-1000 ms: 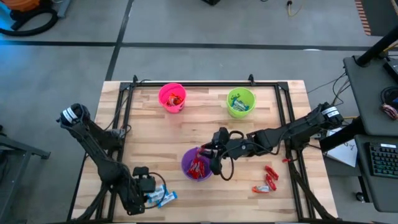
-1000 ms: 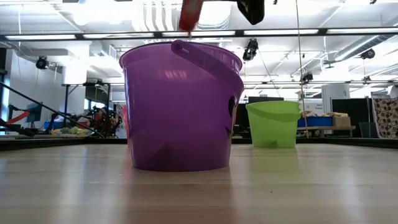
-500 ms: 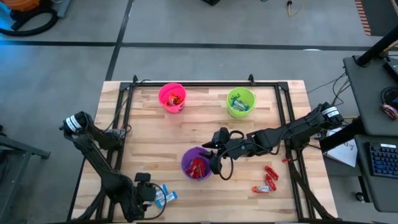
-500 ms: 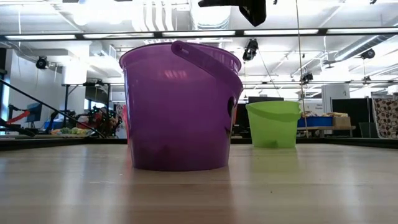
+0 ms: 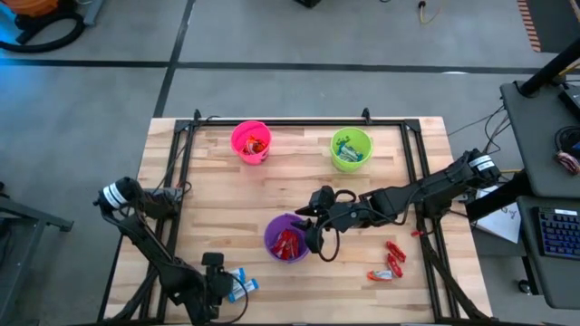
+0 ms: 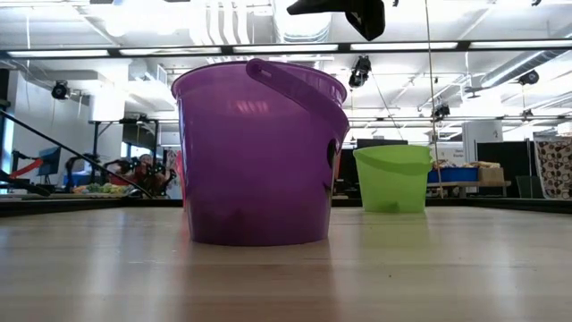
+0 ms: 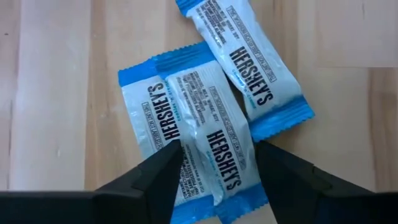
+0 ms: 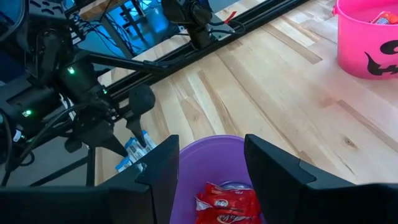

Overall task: Sort candy
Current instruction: Put the white-blue chocolate into the green bucket

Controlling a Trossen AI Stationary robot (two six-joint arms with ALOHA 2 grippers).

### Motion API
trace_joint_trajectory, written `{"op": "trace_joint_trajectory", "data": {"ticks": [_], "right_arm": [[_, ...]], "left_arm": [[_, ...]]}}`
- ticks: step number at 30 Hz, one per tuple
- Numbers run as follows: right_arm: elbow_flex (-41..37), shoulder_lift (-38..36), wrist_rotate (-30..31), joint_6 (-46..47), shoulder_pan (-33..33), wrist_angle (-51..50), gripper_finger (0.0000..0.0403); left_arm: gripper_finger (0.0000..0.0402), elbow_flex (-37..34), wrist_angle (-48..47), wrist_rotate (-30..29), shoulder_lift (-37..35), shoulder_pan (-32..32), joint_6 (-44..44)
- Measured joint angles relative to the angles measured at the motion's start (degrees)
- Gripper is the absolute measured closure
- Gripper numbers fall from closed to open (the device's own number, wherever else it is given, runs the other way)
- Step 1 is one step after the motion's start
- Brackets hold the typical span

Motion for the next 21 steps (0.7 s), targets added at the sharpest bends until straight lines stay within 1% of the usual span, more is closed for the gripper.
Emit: {"op": "trace_joint_trajectory", "data": {"ticks": [4, 13, 16, 18, 21], "right_arm": [[0.0, 0.0, 0.0, -0.02, 0.0, 0.0, 0.0229], [0.0, 0.0, 0.04, -0.02, 0.0, -1.03, 0.0229], [0.0, 0.0, 0.04, -0.02, 0.0, -1.03, 0.0229], [0.0, -0.02, 0.04, -0.02, 0.0, -1.01, 0.0229], [0.0, -0.02, 0.05, -0.02, 0.0, -1.0, 0.0229]], "left_arm": [[0.0244, -0.1, -0.45, -0.14, -0.06, 0.02, 0.04], [0.0347, -0.11, -0.13, -0.26, 0.13, 0.06, 0.02], [0.0378, -0.13, -0.46, 0.57, -0.29, 0.04, 0.02], [0.039, -0.24, -1.62, 1.09, -0.94, 0.04, 0.0], [0.0395, -0.37, -3.99, 1.68, -2.06, 0.02, -0.01]]}}
